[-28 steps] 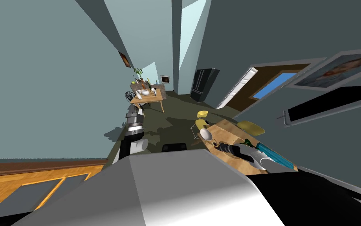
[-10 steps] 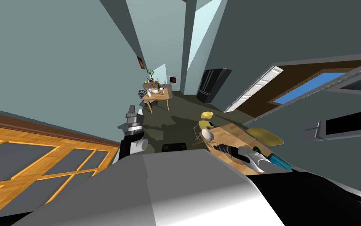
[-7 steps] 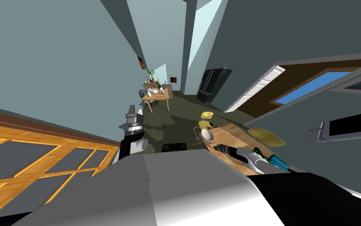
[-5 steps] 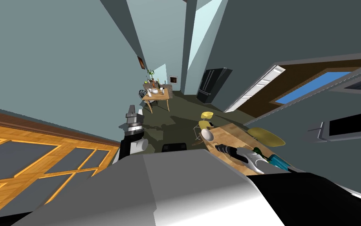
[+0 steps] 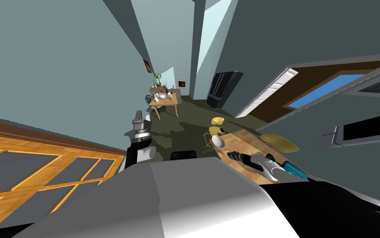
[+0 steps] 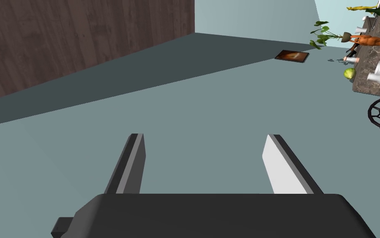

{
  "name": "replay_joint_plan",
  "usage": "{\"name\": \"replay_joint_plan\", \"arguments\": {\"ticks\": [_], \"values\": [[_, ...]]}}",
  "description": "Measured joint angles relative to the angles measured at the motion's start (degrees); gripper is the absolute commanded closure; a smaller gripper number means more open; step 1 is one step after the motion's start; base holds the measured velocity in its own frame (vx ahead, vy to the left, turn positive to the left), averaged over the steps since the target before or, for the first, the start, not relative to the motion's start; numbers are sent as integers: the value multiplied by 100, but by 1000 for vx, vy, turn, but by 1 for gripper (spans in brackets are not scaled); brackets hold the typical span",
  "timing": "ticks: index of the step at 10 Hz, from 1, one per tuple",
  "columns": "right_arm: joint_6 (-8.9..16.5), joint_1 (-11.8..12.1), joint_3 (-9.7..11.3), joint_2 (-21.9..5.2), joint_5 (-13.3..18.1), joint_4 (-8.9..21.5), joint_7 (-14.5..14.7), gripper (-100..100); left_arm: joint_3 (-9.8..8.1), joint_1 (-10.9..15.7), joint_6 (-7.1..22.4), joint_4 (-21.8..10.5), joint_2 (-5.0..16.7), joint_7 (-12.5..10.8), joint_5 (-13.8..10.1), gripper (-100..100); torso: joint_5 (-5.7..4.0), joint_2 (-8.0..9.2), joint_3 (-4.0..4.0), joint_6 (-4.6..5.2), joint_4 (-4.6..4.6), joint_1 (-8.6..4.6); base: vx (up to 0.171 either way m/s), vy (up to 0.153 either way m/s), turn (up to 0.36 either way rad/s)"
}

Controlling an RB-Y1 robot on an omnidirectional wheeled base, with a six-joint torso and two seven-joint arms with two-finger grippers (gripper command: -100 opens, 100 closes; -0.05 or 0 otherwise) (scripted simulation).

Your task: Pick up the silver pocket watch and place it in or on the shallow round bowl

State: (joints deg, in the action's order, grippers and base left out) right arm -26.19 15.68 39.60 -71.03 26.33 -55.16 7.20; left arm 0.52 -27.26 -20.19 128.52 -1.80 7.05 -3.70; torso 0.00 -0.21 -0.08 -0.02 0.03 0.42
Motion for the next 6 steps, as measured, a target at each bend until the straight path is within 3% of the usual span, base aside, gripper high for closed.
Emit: {"name": "replay_joint_plan", "arguments": {"ticks": [1, 2, 3, 6], "values": [[-44, -21, 28, -104, -1, -35, -47, 100, 0, 0, 0, 0, 0, 0, 0, 0, 1, 0, 0, -1, 0, 4, -1, 22, -16], [-54, -23, 31, -116, -1, -38, -58, 0, 0, 0, 0, 0, 0, 0, 0, 0, -4, -1, 0, -3, 0, -5, 0, 0, 0], [-53, -23, 32, -114, -1, -38, -57, 100, 0, 0, 0, 0, 0, 0, 0, 0, -5, -2, -1, -3, 0, -12, -44, 66, 69], [281, -90, -381, -280, 11, -37, -157, 100, 1, 1, 0, 0, 0, 0, 0, 0, 9, 13, 10, -7, 8, 21, -49, 78, 63]]}}
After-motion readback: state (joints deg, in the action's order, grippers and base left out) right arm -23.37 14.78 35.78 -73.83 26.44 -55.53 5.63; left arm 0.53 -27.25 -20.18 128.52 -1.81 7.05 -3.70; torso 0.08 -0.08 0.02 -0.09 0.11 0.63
